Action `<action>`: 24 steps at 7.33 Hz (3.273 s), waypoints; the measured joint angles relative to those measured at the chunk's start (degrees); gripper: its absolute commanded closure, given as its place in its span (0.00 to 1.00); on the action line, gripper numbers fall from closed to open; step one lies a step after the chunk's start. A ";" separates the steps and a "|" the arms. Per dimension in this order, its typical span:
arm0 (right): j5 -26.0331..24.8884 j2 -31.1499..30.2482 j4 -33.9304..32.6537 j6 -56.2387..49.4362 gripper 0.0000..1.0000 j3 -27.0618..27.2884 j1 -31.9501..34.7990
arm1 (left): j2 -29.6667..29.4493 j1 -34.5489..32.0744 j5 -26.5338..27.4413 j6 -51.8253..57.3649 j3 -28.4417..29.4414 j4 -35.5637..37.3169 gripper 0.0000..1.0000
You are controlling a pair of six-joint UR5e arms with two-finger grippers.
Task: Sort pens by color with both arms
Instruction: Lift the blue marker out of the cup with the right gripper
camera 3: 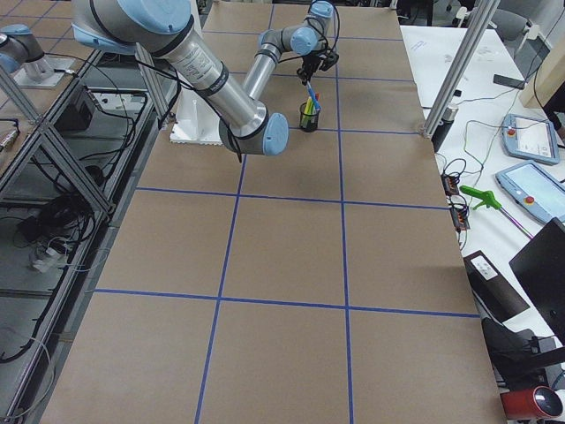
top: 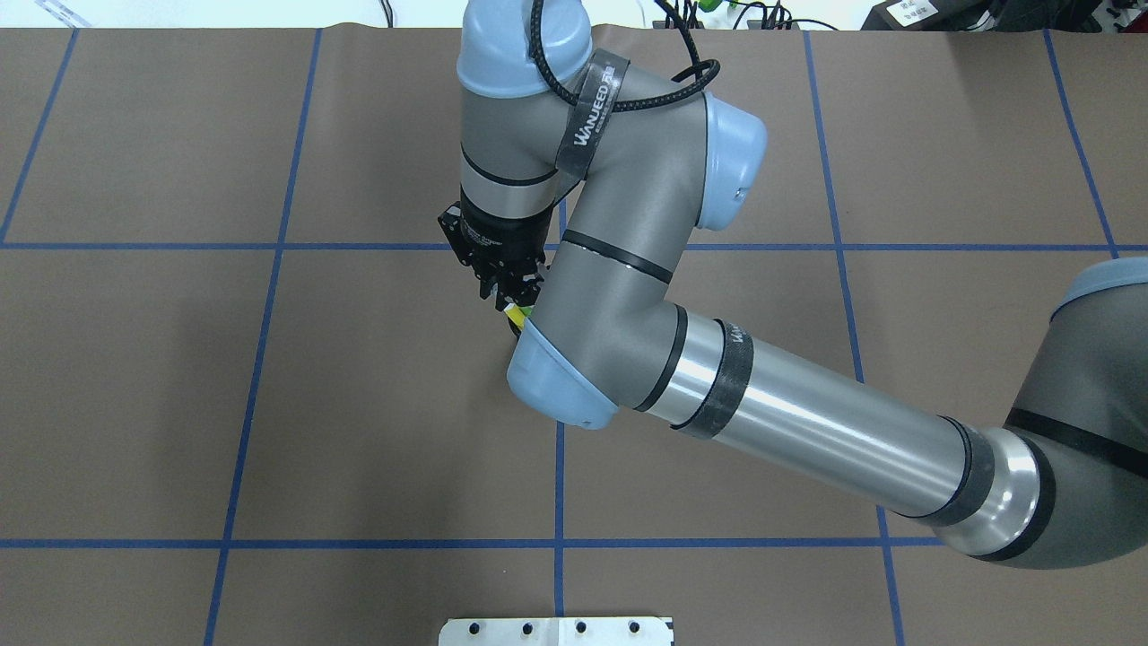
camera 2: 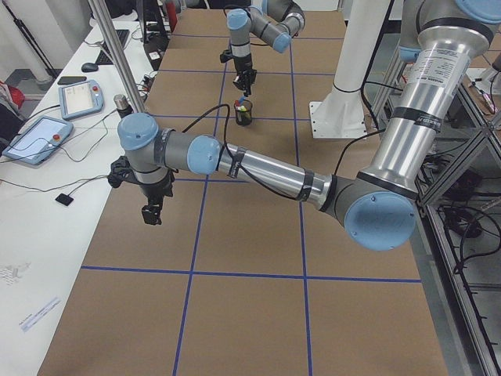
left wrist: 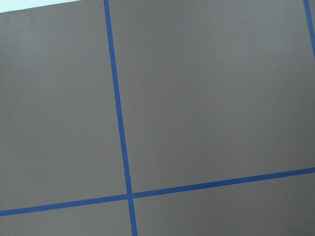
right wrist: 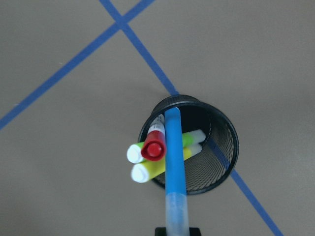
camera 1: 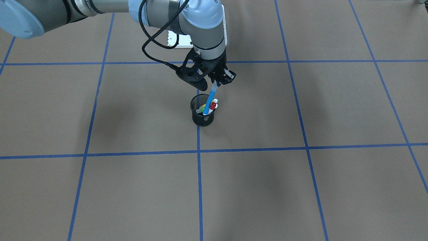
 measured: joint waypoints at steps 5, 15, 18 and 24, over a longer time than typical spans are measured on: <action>5.71 0.23 -7.11 0.11 0.78 8.57 5.20 | -0.37 -0.01 -1.66 -1.13 -0.36 -0.20 0.00; -1.78 1.56 1.63 -13.69 0.78 -0.17 0.30 | -13.40 13.86 -6.40 -48.63 -7.32 -0.67 0.00; -1.97 1.02 2.49 -13.28 0.79 -1.53 0.03 | -13.77 15.12 -4.84 -49.69 -7.38 -1.68 0.00; 1.29 -1.93 -1.84 -13.12 0.79 2.61 2.56 | -15.25 18.00 -1.79 -54.10 -6.70 -1.89 0.00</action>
